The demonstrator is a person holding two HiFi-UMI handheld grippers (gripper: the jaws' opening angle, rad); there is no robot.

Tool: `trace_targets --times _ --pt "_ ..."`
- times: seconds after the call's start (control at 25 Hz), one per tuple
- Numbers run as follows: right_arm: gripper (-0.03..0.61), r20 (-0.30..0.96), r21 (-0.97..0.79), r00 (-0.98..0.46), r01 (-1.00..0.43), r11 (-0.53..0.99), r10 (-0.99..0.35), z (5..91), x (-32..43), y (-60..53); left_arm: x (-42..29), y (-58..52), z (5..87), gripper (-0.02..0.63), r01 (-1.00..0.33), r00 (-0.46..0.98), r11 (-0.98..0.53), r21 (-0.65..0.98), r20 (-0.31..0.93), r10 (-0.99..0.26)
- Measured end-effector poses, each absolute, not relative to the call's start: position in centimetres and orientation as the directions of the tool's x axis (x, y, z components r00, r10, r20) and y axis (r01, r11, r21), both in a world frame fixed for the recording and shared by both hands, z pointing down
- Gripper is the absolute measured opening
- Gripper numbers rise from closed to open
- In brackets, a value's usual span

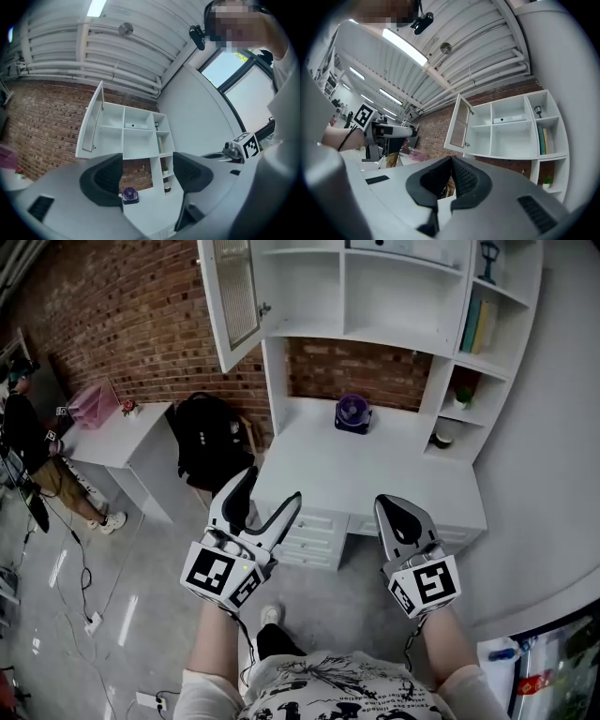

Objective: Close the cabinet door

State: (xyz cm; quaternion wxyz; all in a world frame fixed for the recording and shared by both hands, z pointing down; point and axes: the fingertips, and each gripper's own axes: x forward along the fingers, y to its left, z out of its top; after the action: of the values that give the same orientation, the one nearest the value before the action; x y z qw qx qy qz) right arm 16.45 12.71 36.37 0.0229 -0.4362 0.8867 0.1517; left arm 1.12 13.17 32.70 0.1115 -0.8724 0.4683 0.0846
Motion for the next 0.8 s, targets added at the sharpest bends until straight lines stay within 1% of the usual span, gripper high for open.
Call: trace_targets --times 0.2,0.52,0.68,0.8 --pt "0.015 -0.167 0.252 -0.609 -0.787 0.564 -0.775 34.5 7.8 4.5 -7.2 4.8 31.2 0.322 -0.822 0.569 -0.555 -0.131 -0.239 -0.787" --pt "0.015 -0.212 0.267 -0.56 -0.821 0.504 -0.801 29.6 -6.6 -8.8 -21.8 -8.1 25.0 0.322 -0.785 0.618 -0.593 -0.179 -0.294 -0.729" --pt "0.015 -0.23 0.27 -0.53 -0.84 0.47 -0.816 29.0 -11.0 -13.8 -26.6 -13.3 22.8 0.319 -0.756 0.65 -0.627 -0.189 -0.323 -0.687" --pt "0.015 -0.231 0.277 -0.52 -0.845 0.456 -0.822 28.4 -13.3 -16.2 -28.8 -16.0 20.8 0.319 -0.725 0.679 -0.665 -0.179 -0.349 -0.647"
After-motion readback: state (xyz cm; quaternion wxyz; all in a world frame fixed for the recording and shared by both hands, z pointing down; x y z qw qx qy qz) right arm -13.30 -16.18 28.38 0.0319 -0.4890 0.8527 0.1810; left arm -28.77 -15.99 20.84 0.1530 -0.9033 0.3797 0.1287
